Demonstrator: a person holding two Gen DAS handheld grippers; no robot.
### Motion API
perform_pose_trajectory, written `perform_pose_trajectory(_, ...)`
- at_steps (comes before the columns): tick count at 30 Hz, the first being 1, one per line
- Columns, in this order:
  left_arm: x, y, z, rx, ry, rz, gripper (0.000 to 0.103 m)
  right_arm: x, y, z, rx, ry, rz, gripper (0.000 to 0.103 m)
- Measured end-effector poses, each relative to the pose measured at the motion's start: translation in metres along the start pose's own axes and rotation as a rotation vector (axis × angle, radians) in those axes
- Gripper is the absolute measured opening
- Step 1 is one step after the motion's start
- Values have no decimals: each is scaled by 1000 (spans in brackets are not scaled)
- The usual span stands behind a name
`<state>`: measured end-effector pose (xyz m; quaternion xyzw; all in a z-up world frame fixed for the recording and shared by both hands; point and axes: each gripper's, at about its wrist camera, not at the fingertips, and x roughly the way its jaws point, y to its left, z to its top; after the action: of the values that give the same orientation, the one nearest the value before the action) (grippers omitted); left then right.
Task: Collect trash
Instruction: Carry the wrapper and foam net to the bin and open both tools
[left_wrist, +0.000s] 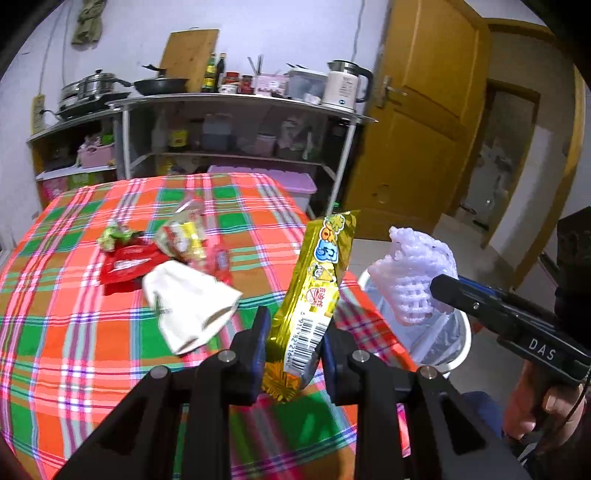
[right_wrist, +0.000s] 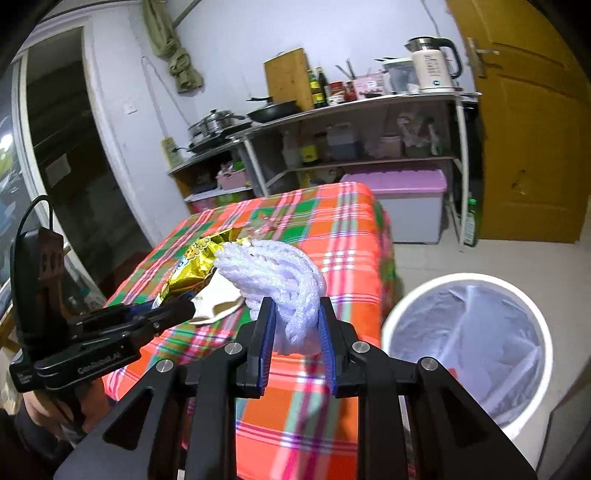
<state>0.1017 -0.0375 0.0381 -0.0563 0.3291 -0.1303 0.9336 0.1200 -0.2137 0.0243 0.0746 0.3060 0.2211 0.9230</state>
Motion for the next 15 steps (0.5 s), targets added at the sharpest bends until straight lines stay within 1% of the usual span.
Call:
perform_pose_trajectory(9,25,-46,0,54,36,-88,27,-28,-49,-13,79,-20,-96,24)
perform_pose_trajectory(15,46,-71,0,87,69,-129,27,-38,-77,-22,128,-16,-150,24)
